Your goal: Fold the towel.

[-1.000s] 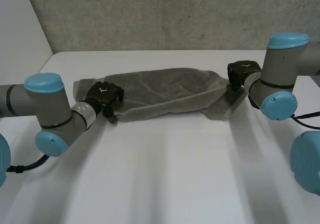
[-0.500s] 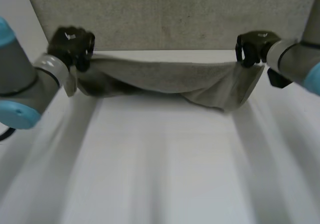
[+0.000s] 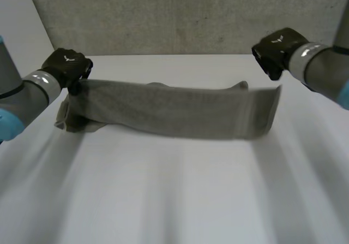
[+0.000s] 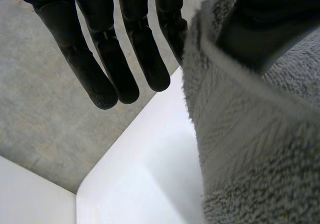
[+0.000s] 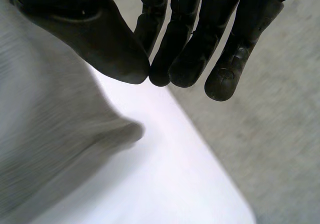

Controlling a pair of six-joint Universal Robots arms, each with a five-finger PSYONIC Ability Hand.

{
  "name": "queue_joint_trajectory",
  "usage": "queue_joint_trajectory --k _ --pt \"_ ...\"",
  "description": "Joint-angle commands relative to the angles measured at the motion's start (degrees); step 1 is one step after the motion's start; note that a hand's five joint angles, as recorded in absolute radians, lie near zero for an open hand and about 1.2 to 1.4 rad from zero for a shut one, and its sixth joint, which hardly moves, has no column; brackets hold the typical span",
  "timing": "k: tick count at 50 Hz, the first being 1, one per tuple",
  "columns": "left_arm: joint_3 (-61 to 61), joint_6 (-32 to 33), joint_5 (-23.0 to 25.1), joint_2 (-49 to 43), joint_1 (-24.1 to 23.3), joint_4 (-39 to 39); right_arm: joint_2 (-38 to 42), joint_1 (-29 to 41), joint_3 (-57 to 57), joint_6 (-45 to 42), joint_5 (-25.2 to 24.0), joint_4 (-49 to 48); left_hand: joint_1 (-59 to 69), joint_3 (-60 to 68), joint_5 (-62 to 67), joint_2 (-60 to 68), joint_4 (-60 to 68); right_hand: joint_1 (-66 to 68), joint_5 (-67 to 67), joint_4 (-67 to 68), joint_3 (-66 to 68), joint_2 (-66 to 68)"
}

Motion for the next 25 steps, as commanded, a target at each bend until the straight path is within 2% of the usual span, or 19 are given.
queue_joint_trajectory --k 1,4,5,7,8,10,13,15,16,18,24,25 --pt "19.42 2.16 -0.62 -8.16 -1.34 2.45 6.73 3.72 -13.37 -0.11 5.09 -15.40 2.55 1.16 1.85 2.52 2.43 3.22 2.55 3.17 3.02 3.72" --pt "30.32 2.16 -0.88 -9.92 -2.31 5.17 6.56 4.07 -17.77 0.24 6.58 -25.94 2.55 1.16 1.85 2.52 2.43 3.22 2.55 3.17 3.02 3.72" --pt "30.37 2.16 -0.89 -9.93 -2.32 5.18 6.56 4.08 -17.79 0.24 6.59 -25.99 2.55 1.16 1.85 2.52 2.43 3.22 2.55 3.17 3.02 3.72" --pt "38.68 1.28 -2.63 -9.75 -3.01 10.25 4.73 3.99 -19.80 0.77 8.25 -35.88 2.55 1.16 1.85 2.52 2.43 3.22 2.55 3.17 3.02 3.72" --pt "38.72 1.28 -2.64 -9.75 -3.02 10.28 4.71 3.99 -19.81 0.77 8.26 -35.92 2.55 1.16 1.85 2.52 2.43 3.22 2.55 3.17 3.02 3.72" --pt "42.75 -2.56 -4.74 -8.09 -3.81 15.53 1.39 4.07 -20.07 1.12 8.79 -42.22 2.55 1.16 1.85 2.52 2.43 3.22 2.55 3.17 3.02 3.72" --pt "42.50 -5.66 -4.84 -6.59 -3.81 16.96 0.58 4.08 -19.46 1.30 8.53 -42.16 2.55 1.16 1.85 2.52 2.43 3.22 2.55 3.17 3.02 3.72" --pt "38.92 -11.18 -4.40 -4.05 -3.90 15.91 1.54 4.08 -18.67 1.30 7.56 -37.53 2.55 1.16 1.85 2.52 2.43 3.22 2.55 3.17 3.02 3.72" --pt "38.90 -11.20 -4.40 -4.04 -3.90 15.91 1.55 4.08 -18.67 1.30 7.56 -37.50 2.55 1.16 1.85 2.52 2.43 3.22 2.55 3.17 3.02 3.72" --pt "31.03 -14.09 -3.96 -2.03 -3.72 15.12 3.65 5.38 -17.88 1.47 6.07 -30.60 2.55 1.16 1.85 2.52 2.43 3.22 2.55 3.17 3.02 3.72" --pt "17.54 -14.19 -3.35 0.88 -3.11 15.99 6.65 7.24 -15.94 1.83 4.83 -20.72 2.55 1.16 1.85 2.52 2.43 2.10 1.43 2.05 1.91 2.60" --pt "13.97 -14.19 -2.74 1.32 -3.02 17.04 8.04 7.59 -15.16 2.35 4.83 -17.93 2.55 1.16 1.85 2.52 2.43 -16.55 -17.22 -16.60 -16.74 -16.05"
